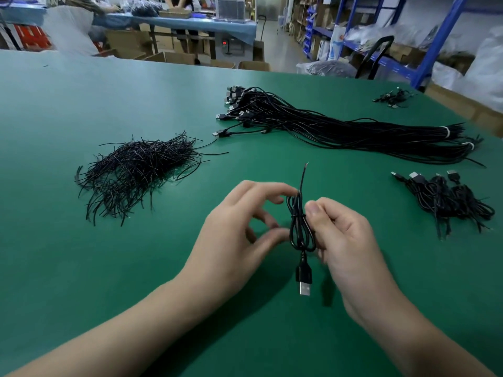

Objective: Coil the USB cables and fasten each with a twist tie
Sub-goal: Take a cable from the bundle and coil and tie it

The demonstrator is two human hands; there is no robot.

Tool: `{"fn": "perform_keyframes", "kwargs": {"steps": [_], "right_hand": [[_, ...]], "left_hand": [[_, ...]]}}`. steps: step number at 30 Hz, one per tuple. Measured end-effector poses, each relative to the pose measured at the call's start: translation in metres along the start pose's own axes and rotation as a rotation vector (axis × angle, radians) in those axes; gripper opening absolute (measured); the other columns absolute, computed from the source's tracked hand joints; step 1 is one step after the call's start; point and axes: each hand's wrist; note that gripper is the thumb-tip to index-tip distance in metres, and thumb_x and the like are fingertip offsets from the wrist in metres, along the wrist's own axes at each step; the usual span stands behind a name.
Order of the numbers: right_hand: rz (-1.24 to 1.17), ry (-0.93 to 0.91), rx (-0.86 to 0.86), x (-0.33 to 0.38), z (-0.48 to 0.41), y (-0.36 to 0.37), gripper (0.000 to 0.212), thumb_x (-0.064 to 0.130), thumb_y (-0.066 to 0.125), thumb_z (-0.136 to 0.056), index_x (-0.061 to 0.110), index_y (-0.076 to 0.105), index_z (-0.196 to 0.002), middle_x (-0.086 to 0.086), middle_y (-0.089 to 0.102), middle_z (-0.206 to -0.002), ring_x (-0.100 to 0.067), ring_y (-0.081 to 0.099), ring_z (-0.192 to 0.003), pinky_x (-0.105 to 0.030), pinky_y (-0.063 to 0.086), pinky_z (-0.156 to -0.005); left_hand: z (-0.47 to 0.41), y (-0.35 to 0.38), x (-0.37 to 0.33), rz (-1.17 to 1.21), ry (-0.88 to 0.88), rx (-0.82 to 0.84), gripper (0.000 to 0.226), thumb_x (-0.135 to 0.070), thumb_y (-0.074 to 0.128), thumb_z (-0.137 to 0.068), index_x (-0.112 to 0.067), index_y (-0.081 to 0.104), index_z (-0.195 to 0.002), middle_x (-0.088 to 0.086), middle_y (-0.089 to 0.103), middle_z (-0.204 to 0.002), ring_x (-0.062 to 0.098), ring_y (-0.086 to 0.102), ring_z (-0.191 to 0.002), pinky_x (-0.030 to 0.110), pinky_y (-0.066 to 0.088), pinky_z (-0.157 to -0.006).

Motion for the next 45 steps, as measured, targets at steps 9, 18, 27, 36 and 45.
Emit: {"fn": "perform_keyframes", "kwargs": {"steps": [9,18,27,36,45], "right_hand": [[-0.027,-0.051,0.071,0.003,0.004,0.003,0.04,0.036,0.05,-0.104,0.012,0.047,-0.072,0.01,0.035,-0.061,-0.009,0.029,-0.056,-0.035,0.026,-0.052],[0.385,-0.443,-0.03,0.01,0.008,-0.004,0.035,0.027,0.049,-0.104,0.015,0.051,-0.071,0.005,0.037,-0.055,-0.009,0.032,-0.049,-0.019,0.024,-0.048],[0.463,-0.41,0.066,0.002,0.001,-0.01,0.041,0.039,0.046,-0.103,0.012,0.05,-0.072,0.001,0.037,-0.056,-0.01,0.033,-0.049,-0.026,0.027,-0.048],[0.31,-0.105,0.153,0.011,0.003,0.001,0.021,0.045,0.065,-0.09,0.025,0.061,-0.089,0.008,0.069,-0.076,-0.016,0.06,-0.061,-0.043,0.056,-0.061],[0.955,0.008,-0.182,0.012,-0.041,-0.061,0.019,0.036,0.074,-0.081,0.027,0.059,-0.073,0.012,0.063,-0.066,-0.014,0.062,-0.065,-0.032,0.05,-0.059]], "left_hand": [[-0.002,0.0,-0.003,-0.001,-0.025,-0.037,0.011,-0.046,0.071,-0.083,-0.036,0.074,-0.081,-0.018,0.075,-0.088,0.004,0.067,-0.08,0.028,0.053,-0.072],[-0.005,-0.003,-0.014,0.623,-0.425,0.247,0.031,-0.039,0.066,-0.093,-0.021,0.067,-0.069,0.0,0.065,-0.07,0.01,0.057,-0.064,0.023,0.048,-0.062],[-0.004,-0.004,-0.011,0.63,-0.481,0.218,0.028,-0.04,0.067,-0.089,-0.021,0.072,-0.069,-0.004,0.068,-0.067,0.009,0.061,-0.061,0.021,0.05,-0.061],[-0.001,0.004,0.003,0.483,-0.439,0.003,0.034,-0.052,0.071,-0.081,-0.019,0.074,-0.075,0.002,0.071,-0.069,0.01,0.057,-0.063,0.019,0.045,-0.061],[0.0,0.006,0.007,0.255,-0.38,0.067,0.032,-0.056,0.055,-0.093,-0.033,0.077,-0.095,-0.018,0.077,-0.09,0.004,0.068,-0.078,0.024,0.044,-0.072]]}}
Point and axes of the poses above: each hand's wrist, its own z-axis away from the middle knuckle, its own y-axis out of the palm, x = y × z
